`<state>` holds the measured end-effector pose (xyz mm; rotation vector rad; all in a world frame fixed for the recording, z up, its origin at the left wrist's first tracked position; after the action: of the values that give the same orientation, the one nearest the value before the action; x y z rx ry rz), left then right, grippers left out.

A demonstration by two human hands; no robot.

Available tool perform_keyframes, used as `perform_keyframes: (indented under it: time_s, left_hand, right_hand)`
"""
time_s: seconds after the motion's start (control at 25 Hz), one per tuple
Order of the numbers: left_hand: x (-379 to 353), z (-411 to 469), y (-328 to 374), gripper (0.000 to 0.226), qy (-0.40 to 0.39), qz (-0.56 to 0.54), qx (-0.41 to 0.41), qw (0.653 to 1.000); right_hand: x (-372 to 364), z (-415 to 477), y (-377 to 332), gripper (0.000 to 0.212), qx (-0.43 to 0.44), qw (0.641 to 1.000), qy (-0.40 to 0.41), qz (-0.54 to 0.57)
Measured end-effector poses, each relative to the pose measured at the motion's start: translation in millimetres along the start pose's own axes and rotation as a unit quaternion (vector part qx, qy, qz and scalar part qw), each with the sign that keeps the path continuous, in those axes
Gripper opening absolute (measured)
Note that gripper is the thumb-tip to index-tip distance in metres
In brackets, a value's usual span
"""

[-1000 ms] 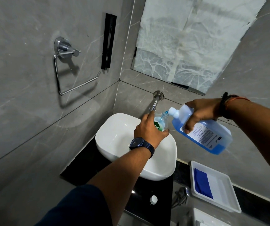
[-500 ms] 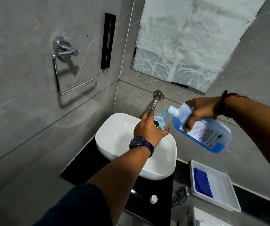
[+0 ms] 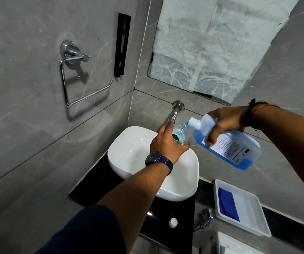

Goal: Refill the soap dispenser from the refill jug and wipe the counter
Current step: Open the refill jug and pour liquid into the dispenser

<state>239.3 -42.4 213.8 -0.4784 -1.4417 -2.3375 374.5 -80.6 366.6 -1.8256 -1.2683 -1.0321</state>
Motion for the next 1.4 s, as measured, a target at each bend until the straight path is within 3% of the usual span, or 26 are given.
perform_keyframes:
  time_s: [0.48, 1.4]
  left_hand:
    - [-2.4, -0.5, -4.1, 0.084, -0.012, 0.001, 0.007, 1.000]
    - [0.7, 1.3, -0.5, 0.078, -0.013, 0.005, 0.000, 1.000]
  right_hand:
    - [-0.6, 2.9, -2.7, 0.064, -0.009, 1.000, -0.007, -0.003]
    - [2.0, 2.9, -2.3, 0.052, 0.001, 1.000, -0.022, 0.004]
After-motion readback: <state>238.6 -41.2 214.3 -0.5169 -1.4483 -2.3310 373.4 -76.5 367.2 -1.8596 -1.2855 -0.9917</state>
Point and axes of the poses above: each hand's wrist, its own z-axis towards the middle knuckle, its own x-axis out of the back of the hand, y = z × x, the point moved 3 cm from there along z, towards the middle knuckle, and after that the axes turned 2 degrees about -x, right-handed, at the moved point
